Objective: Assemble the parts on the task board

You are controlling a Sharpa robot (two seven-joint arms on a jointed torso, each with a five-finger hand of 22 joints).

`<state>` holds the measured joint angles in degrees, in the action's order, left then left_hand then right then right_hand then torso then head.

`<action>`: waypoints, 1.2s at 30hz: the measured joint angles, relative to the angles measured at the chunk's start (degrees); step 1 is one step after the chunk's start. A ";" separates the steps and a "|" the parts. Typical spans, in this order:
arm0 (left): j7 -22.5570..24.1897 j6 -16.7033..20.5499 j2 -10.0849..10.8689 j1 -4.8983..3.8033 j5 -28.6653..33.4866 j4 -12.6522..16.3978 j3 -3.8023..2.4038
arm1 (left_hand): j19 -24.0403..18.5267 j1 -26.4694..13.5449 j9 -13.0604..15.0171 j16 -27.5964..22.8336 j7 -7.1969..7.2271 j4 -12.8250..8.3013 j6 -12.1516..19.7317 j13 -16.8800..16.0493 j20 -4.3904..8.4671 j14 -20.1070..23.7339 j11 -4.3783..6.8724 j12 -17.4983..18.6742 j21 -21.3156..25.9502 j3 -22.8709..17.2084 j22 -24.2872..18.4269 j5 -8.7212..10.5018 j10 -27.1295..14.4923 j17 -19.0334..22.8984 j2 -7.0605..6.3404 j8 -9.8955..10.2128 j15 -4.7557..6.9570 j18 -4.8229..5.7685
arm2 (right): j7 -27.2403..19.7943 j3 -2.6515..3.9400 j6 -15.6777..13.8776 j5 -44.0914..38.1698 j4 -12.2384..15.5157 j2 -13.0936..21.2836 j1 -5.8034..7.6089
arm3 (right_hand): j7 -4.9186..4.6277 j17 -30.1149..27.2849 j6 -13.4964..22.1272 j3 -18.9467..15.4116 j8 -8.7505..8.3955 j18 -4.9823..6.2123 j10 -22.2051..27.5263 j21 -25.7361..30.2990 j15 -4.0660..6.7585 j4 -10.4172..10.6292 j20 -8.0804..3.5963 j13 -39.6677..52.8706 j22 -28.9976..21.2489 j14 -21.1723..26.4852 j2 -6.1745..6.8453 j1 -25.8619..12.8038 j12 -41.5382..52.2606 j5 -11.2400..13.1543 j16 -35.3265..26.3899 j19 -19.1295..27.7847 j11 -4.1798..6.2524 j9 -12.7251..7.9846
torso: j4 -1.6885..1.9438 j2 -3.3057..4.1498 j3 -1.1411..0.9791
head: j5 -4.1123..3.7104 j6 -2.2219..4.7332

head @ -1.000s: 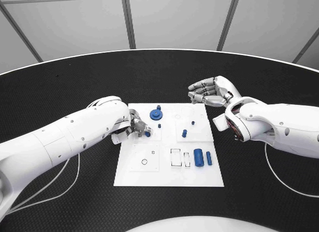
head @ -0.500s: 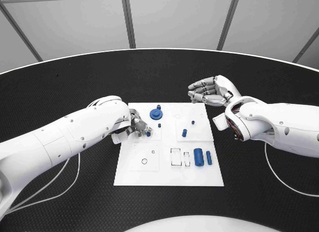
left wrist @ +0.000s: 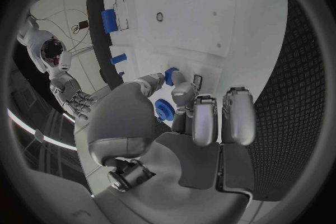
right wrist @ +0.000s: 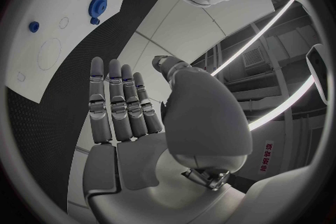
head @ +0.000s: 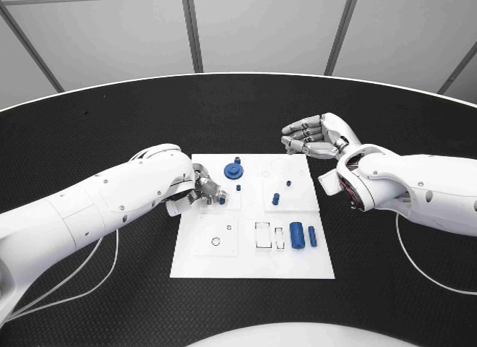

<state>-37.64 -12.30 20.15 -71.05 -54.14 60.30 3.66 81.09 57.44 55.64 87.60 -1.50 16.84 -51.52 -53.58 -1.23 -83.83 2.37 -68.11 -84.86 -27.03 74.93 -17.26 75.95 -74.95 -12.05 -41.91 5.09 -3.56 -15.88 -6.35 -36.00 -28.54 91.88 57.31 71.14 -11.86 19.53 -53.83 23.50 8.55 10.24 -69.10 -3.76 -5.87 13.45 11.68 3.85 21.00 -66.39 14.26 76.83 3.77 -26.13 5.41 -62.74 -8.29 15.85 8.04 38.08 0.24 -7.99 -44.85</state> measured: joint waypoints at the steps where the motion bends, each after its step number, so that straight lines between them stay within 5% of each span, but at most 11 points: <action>1: 0.01 -0.04 0.14 0.00 0.03 0.11 0.00 | 0.00 -0.01 0.00 0.00 0.09 0.00 -0.09 0.00 0.00 0.00 0.00 0.00 0.00 0.00 0.00 0.00 0.00 0.00 -0.01 0.00 0.00 0.00 | 0.00 0.00 -0.01 0.00 -0.03 -0.01 0.00 | 0.00 -0.01 0.00 0.00 0.00 0.00 0.00 0.00 0.00 0.00 0.00 0.00 0.00 0.00 0.17 -0.17 0.00 0.00 0.00 0.00 0.00 -0.02 | 0.00 -0.02 0.00 | 0.02 0.00; 14: 0.42 -0.26 2.96 -0.68 5.76 3.13 -0.22 | 0.00 -0.31 0.12 0.00 -0.23 -0.18 0.25 -0.15 0.00 0.00 0.00 -0.24 0.00 1.44 -0.01 0.39 0.00 0.01 -0.31 0.61 0.00 0.00 | -0.12 -0.01 0.06 0.00 -0.71 -0.21 -0.01 | 0.00 0.00 0.00 -0.16 0.00 0.00 0.00 0.00 0.20 0.16 0.00 0.00 -0.09 0.20 -0.06 -0.40 0.00 0.00 0.00 0.00 0.00 -0.02 | 0.04 -0.14 0.02 | 0.26 0.52; 26: 0.36 -0.56 6.11 -3.74 7.29 3.53 -2.24 | -0.49 -0.21 0.18 0.00 -0.46 -0.39 0.49 -0.21 -0.03 0.00 -0.17 -0.68 0.11 2.80 -0.01 0.39 -0.16 0.02 -0.40 0.74 0.00 -0.01 | -0.08 -0.01 0.10 0.00 -1.16 -0.12 -0.02 | 0.00 0.00 0.00 -0.16 0.00 0.00 0.00 0.00 0.21 0.16 0.00 0.00 -0.09 0.20 -0.06 -0.40 0.00 0.00 0.00 0.00 0.00 -0.01 | 0.13 -0.03 0.03 | 0.35 1.02; 36: 4.06 0.05 5.68 -4.86 5.36 -0.18 -2.77 | -4.85 6.11 -3.42 0.00 -2.49 -0.45 3.53 6.51 -1.12 -0.19 -2.36 3.41 3.21 3.50 -5.06 0.00 -6.26 0.02 0.36 6.73 -1.26 0.00 | -0.05 -0.02 0.22 0.00 -1.22 -0.12 -0.03 | 0.00 -0.04 0.00 -0.16 0.00 0.00 0.00 0.00 0.20 0.16 0.00 0.00 -0.26 0.20 -0.06 -0.39 0.00 0.00 0.00 0.00 0.00 -0.01 | 0.03 0.08 0.04 | 0.71 1.64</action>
<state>-33.58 -12.25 25.83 -75.91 -48.78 60.12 0.89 76.24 63.55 52.22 87.60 -3.99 16.38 -47.99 -47.07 -2.35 -84.02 0.00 -64.70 -81.65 -23.53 69.86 -17.25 69.69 -74.93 -11.68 -35.18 3.83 -3.56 -15.93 -6.37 -35.78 -28.54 90.67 57.19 71.10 -11.86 19.49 -53.83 23.34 8.55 10.24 -69.10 -3.76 -5.66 13.61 11.68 3.85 20.74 -66.19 14.21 76.44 3.77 -26.13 5.41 -62.74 -8.29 15.84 8.06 38.16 0.28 -7.27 -43.20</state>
